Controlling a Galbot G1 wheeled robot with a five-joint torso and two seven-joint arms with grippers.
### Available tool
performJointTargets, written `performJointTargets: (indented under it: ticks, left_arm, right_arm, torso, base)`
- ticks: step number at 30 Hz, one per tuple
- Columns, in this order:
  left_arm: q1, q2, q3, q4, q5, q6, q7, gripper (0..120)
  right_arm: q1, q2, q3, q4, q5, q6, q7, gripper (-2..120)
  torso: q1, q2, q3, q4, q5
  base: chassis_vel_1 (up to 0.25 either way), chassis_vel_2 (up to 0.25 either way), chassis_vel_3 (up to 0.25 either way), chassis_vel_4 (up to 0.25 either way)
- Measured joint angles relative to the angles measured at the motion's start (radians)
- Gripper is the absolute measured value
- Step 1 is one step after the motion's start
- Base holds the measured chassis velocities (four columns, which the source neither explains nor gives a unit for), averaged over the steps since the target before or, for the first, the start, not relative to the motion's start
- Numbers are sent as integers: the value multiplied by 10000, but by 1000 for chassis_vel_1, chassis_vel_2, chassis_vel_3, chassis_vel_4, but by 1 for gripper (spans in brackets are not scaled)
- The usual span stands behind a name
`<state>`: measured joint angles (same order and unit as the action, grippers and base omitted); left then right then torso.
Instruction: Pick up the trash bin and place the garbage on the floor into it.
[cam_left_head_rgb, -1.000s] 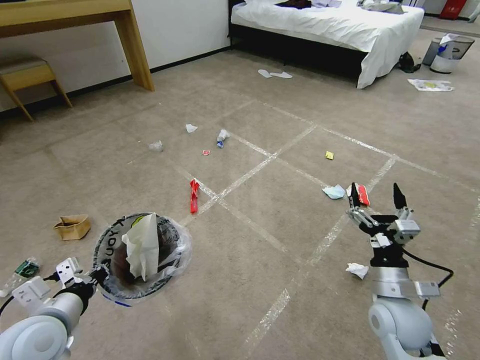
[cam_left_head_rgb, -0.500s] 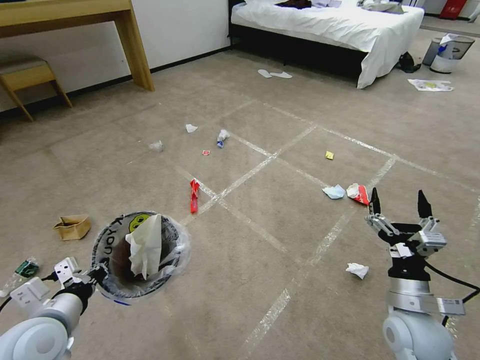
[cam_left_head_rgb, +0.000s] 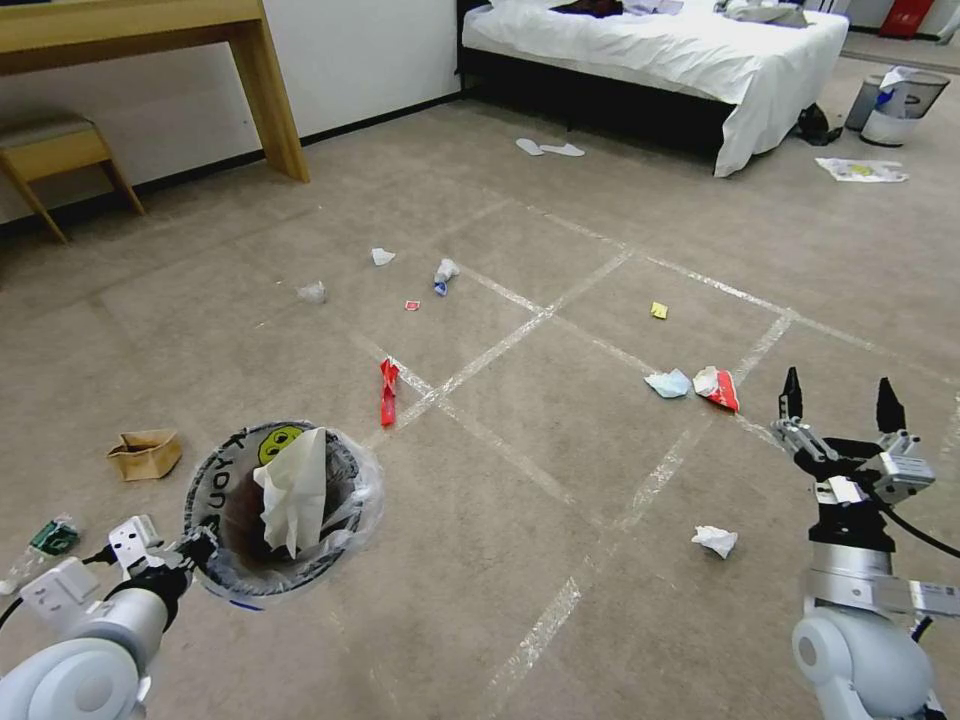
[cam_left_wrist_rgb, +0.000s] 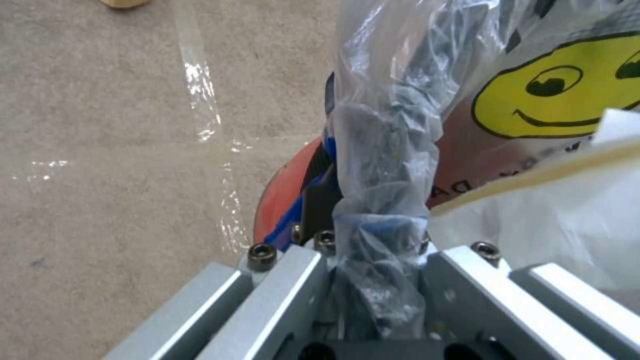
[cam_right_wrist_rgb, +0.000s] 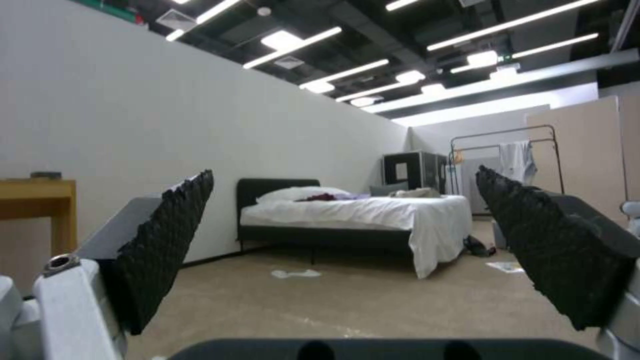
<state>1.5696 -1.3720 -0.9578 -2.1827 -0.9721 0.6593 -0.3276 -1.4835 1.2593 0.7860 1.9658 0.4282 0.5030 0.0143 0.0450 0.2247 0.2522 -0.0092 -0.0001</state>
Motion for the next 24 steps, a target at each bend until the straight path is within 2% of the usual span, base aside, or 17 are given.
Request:
performJointTargets:
  ticks: [14,24]
  left_arm:
    - [-76,25,-33,278,43,-82,44,0]
    - [-119,-47,-1,396,141,-125,89,0]
  right_arm:
    - [384,70,-621,-350,-168,-187,-64,100]
    - [501,63,-779,-482,-191,-215,-16,100]
  torso:
    - [-2,0,-1,0,0]
    - [0,0,3,1,-2]
  base:
    - [-16,22,26,-18]
    - [-179,162,167,-162]
